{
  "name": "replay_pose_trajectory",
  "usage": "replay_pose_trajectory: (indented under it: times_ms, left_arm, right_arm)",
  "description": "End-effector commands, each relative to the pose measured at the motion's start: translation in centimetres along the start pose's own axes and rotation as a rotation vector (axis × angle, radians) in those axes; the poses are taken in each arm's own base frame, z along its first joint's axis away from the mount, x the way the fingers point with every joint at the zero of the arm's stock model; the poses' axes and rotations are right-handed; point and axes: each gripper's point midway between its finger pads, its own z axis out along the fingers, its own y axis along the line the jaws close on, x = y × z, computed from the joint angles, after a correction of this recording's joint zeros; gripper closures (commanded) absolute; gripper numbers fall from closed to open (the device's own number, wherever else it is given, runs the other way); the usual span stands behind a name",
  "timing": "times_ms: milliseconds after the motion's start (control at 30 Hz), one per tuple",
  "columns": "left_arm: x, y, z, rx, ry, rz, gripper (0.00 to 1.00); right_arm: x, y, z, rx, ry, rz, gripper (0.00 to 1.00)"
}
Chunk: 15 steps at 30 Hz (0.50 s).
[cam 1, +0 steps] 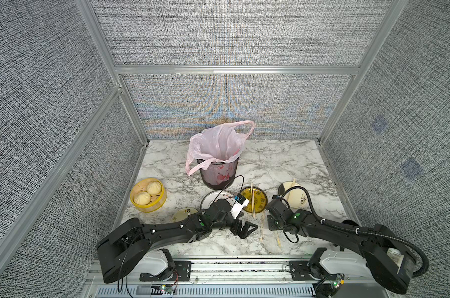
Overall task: Remove the packaging of disposable chopsticks
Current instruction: Pick up the disposable chopsticks from the center of the board.
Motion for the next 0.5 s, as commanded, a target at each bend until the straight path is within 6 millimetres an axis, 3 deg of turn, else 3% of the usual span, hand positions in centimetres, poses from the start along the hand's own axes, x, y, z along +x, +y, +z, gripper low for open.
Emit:
replay_pose_trajectory:
  times_ms: [0,167,367,467]
  left_arm:
    - [-0.5,0.0,-0.1,-0.005,-0.03,0.022,0.0]
    - [-0.3,0.4,-0.4,-0.023,-0.039,0.029,0.0]
    - [-0.2,0.2,-0.4,-0.005,-0.046,0.027,0.0]
    - [-0.1,0.0,-0.5,0.01,-0.051,0.027,0.0]
  right_arm:
    - [0.0,-0.3,-0.2,0.0,0.017,-0.021,0.91]
    - [-0.5,0.3,-1.6,-0.059,0.0,-0.022,0.9]
    - [1.7,0.4,-2.0,-0.103,0.096,-0.021,0.74]
    - [2.6,0.0,-1.6,-0.072,0.145,-0.021,0.6]
